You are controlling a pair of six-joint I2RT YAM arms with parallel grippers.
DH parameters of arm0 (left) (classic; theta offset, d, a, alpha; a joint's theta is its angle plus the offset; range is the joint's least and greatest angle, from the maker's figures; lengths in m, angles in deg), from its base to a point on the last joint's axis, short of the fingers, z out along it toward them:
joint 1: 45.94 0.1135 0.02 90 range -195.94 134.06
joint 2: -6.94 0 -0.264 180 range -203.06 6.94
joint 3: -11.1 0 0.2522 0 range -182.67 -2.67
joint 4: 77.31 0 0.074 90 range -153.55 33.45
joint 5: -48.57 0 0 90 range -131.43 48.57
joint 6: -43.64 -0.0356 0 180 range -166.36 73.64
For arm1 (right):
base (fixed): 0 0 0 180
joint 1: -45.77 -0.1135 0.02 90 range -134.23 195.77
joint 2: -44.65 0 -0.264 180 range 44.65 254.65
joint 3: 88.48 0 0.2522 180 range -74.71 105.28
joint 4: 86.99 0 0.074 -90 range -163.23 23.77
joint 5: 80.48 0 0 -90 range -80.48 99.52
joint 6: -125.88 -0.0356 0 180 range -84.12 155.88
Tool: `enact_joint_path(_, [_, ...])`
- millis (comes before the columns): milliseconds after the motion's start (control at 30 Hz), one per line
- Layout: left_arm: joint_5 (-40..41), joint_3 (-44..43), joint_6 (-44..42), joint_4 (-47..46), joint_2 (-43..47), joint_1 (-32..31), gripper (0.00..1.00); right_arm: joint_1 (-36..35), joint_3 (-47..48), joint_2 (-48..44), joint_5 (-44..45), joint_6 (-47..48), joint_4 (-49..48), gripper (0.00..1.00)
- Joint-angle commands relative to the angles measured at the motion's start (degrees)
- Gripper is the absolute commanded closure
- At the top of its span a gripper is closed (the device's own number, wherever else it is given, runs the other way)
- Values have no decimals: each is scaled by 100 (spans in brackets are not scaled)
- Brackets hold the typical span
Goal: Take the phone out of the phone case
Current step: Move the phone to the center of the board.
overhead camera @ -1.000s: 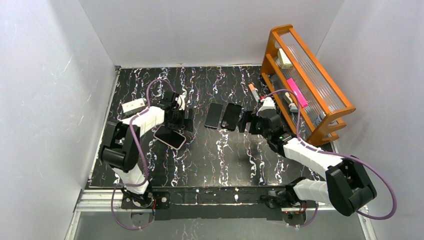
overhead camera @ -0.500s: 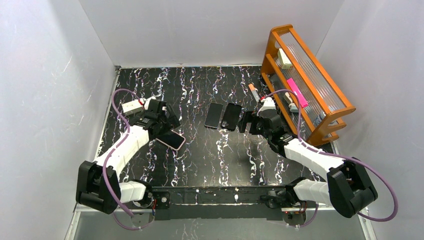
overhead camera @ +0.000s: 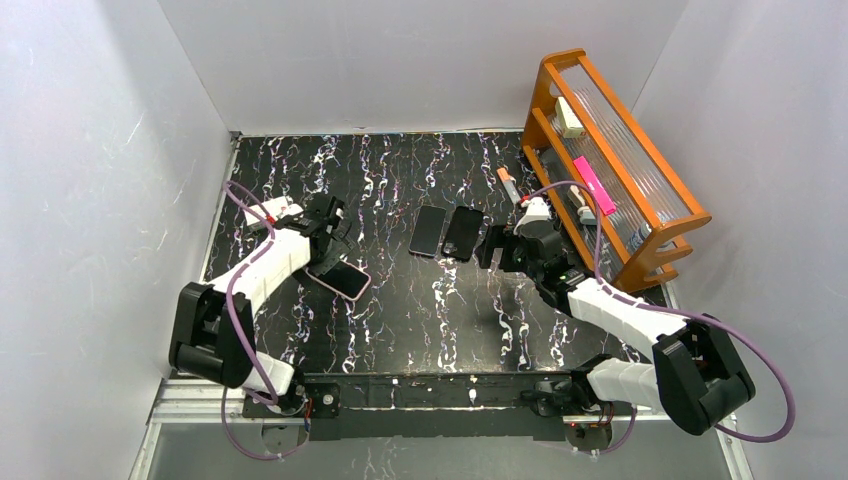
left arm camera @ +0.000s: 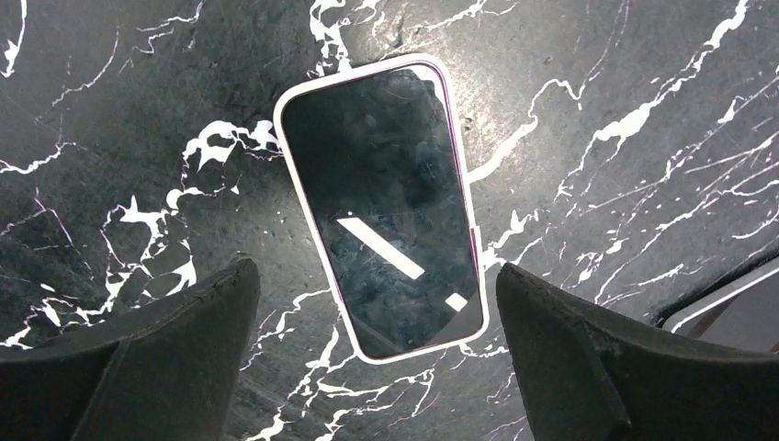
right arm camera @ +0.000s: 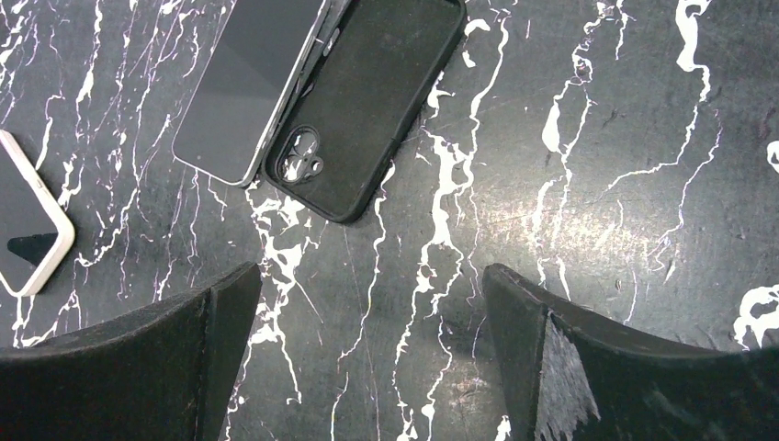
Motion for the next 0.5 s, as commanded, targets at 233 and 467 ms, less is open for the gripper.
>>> enact_joint_path(233, [685,-489,1251,704,-665,-10,2,32,-37,-42,-12,79,-231,1])
enact_joint_path(467, [643,-794,1050,822,-1333,-35,2,26,-74,-85,-29,88,-246,2])
